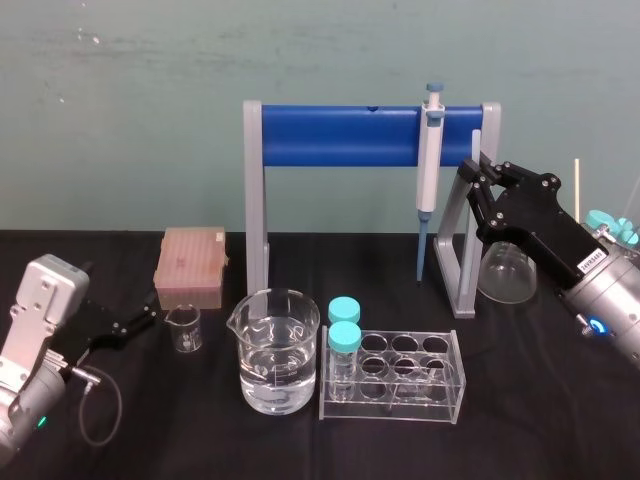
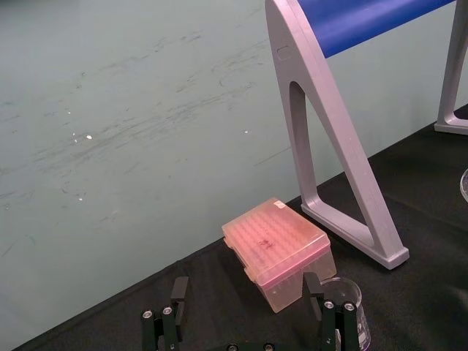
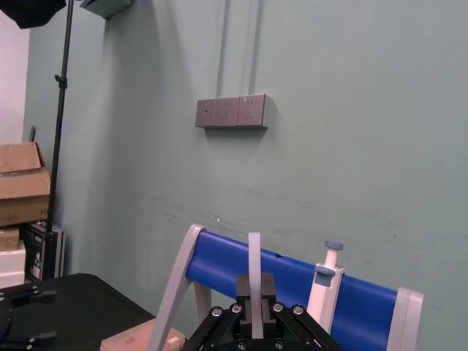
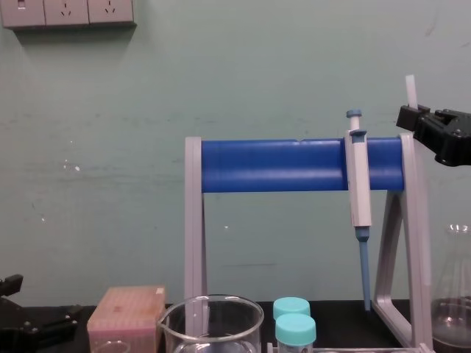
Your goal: Pick up the stirring rod with one hand, then place it down.
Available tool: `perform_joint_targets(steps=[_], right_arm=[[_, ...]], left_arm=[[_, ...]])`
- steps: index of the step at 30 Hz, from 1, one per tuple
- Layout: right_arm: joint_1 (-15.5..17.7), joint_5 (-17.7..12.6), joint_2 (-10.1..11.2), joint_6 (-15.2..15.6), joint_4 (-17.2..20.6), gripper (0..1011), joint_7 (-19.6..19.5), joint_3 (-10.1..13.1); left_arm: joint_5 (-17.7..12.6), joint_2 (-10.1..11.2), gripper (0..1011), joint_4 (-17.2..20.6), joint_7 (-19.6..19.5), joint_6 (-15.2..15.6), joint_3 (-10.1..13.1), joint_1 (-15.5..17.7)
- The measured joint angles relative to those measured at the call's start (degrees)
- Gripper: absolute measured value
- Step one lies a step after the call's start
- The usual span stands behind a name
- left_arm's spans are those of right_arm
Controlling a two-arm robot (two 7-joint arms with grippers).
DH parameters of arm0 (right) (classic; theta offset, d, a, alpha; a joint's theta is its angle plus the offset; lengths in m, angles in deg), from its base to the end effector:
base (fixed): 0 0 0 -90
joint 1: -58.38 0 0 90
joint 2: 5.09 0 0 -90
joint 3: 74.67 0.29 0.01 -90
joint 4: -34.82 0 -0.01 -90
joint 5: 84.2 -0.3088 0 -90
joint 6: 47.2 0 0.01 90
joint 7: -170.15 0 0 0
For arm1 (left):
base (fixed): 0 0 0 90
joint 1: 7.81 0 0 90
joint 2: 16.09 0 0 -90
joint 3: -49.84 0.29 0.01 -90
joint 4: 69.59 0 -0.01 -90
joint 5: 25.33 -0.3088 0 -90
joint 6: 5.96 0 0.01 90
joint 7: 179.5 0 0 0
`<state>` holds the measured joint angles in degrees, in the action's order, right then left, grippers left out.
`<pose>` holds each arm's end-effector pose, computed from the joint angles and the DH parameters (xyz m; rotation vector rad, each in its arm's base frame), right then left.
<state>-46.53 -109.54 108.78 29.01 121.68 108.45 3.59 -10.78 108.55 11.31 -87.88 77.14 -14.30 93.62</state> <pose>0.3912 -0.0675 -0.2217 0.2098 -0.3140 -0.9001 0.3581 0.0827 -0.3023 0.3045 -0.2849 1.2480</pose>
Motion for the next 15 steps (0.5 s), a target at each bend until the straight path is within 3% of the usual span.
perform_joint_targets(steps=[15], right_arm=[[-0.2, -0.1, 0.1, 0.1, -0.5, 70, 0.2, 0.0]], left_arm=[[0.0, 0.0, 1000, 0.0, 0.0, 0.0, 0.0, 0.0]])
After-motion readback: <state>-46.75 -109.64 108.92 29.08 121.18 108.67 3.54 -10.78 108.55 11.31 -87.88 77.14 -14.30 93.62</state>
